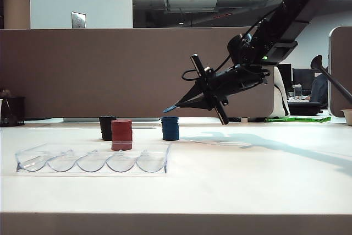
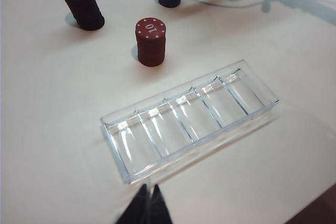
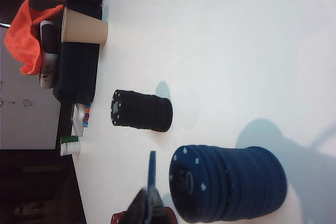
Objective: Pick up the chip in the box and place it on the pile of chips with the same color.
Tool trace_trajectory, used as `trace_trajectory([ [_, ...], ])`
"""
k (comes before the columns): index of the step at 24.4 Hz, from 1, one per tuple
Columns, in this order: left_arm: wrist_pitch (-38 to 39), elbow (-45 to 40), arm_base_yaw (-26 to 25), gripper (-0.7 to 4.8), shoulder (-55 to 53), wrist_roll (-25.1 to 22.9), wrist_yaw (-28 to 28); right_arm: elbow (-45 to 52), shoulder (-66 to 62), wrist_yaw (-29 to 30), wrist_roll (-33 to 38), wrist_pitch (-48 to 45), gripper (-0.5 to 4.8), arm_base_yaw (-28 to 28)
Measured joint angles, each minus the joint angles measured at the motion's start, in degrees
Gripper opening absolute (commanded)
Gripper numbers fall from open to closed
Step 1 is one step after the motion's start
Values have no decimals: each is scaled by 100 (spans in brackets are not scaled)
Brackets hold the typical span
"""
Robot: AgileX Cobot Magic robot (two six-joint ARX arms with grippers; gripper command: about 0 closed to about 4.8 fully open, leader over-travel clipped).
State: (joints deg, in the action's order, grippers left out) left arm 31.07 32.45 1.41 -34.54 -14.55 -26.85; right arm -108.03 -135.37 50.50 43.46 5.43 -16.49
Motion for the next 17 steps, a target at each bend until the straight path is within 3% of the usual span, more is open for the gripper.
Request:
trace_trajectory([
  [17,0,0,0,-6,0,0,-2,0,0,-295,-258,216,-1,-35],
])
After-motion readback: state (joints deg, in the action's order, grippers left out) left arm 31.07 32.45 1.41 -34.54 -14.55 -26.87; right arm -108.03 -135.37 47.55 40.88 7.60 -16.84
